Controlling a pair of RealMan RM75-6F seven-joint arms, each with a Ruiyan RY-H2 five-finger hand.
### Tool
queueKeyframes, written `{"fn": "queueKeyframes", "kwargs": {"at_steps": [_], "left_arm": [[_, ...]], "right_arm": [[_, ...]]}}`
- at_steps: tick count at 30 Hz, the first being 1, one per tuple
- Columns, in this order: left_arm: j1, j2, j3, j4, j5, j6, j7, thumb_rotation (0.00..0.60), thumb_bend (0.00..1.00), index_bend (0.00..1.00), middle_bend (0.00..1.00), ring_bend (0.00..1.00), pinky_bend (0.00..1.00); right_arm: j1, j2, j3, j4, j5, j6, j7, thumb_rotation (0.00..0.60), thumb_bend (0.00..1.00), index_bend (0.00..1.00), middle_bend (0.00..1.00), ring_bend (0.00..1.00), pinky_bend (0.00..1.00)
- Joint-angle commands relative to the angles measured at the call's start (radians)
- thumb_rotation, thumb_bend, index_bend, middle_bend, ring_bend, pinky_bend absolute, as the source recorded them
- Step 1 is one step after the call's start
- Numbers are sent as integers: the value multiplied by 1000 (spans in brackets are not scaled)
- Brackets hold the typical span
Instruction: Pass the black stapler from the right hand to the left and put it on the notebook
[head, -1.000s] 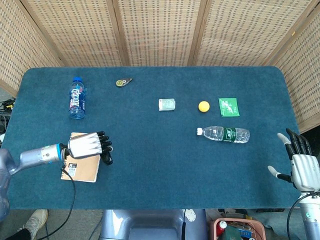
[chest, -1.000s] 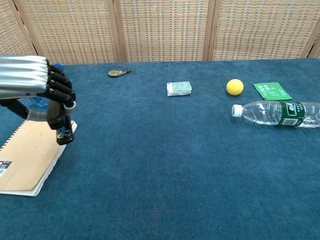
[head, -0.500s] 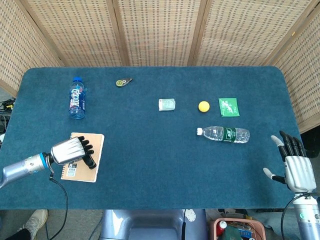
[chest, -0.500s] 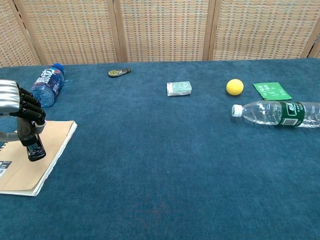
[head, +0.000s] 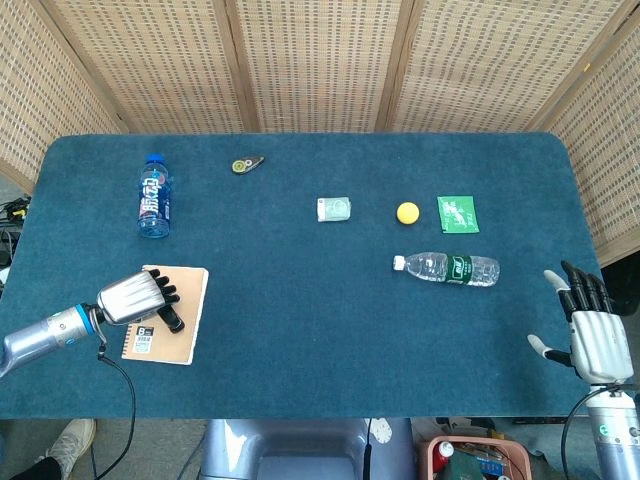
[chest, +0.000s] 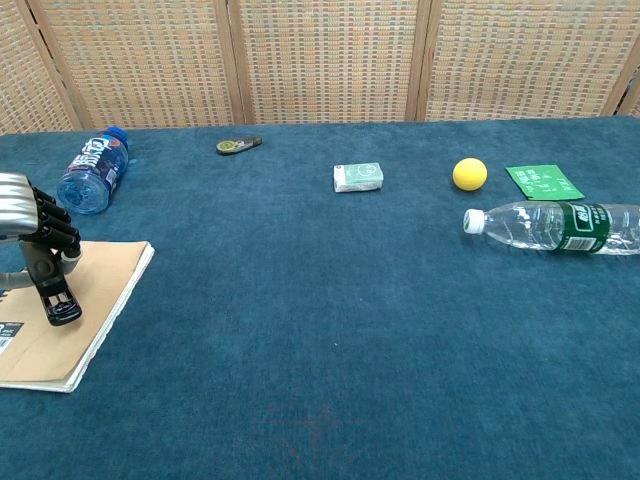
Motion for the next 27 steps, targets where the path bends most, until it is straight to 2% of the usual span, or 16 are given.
{"fn": "queueKeyframes", "kwargs": {"at_steps": [1, 3, 4, 7, 9, 12, 14, 18, 20, 21, 24, 25, 26, 27], "left_arm": [[3, -2, 4, 0, -1, -9, -3, 600, 333, 392, 438, 462, 435], [5, 3, 10, 4, 0, -19, -4, 600, 226, 265, 364, 435, 379], [5, 6, 11, 5, 0, -21, -5, 600, 175, 179, 292, 379, 333], [12, 27, 20, 6, 3, -46, -18, 600, 58, 14, 69, 187, 215], [19, 44, 20, 1, -1, -35, -20, 600, 10, 0, 4, 110, 175], [34, 64, -4, -14, -27, 28, -40, 600, 0, 0, 0, 47, 144], [51, 76, -45, -32, -69, 107, -69, 600, 0, 0, 0, 25, 122], [89, 86, -165, -103, -190, 251, -178, 600, 0, 0, 0, 0, 6], [123, 98, -242, -191, -280, 243, -233, 600, 0, 0, 0, 0, 0], [136, 115, -258, -238, -304, 214, -219, 600, 0, 0, 0, 0, 0], [186, 192, -301, -454, -373, 172, -78, 600, 0, 0, 0, 0, 0], [216, 232, -316, -582, -402, 175, 12, 600, 0, 0, 0, 0, 0], [251, 295, -328, -780, -440, 169, 145, 600, 0, 0, 0, 0, 0], [267, 329, -331, -886, -461, 160, 211, 600, 0, 0, 0, 0, 0]], "right_arm": [[-2, 0, 1, -3, -2, 1, -1, 600, 0, 0, 0, 0, 0], [-3, 0, 2, -5, -2, 2, -2, 600, 0, 0, 0, 0, 0], [-4, 0, 2, -5, -2, 3, -2, 600, 0, 0, 0, 0, 0], [-5, 0, 3, -4, -5, 4, -5, 600, 0, 0, 0, 0, 0], [-7, 1, 3, -6, -7, 4, -1, 600, 0, 0, 0, 0, 0], [-9, 4, 3, -10, -14, 9, 3, 600, 0, 0, 0, 0, 0], [-12, 9, 3, -16, -24, 16, 8, 600, 0, 0, 0, 0, 0], [-19, 20, 0, -26, -45, 32, 21, 600, 0, 0, 0, 0, 0], [-25, 27, -2, -30, -60, 46, 22, 600, 0, 0, 0, 0, 0], [-27, 29, -2, -30, -65, 54, 16, 600, 0, 0, 0, 0, 0], [-36, 29, 1, -25, -66, 73, -33, 600, 0, 0, 0, 0, 0], [-39, 28, 3, -25, -59, 78, -70, 600, 0, 0, 0, 0, 0], [-43, 26, 6, -28, -50, 84, -121, 600, 0, 0, 0, 0, 0], [-45, 25, 7, -30, -47, 86, -143, 600, 0, 0, 0, 0, 0]]}}
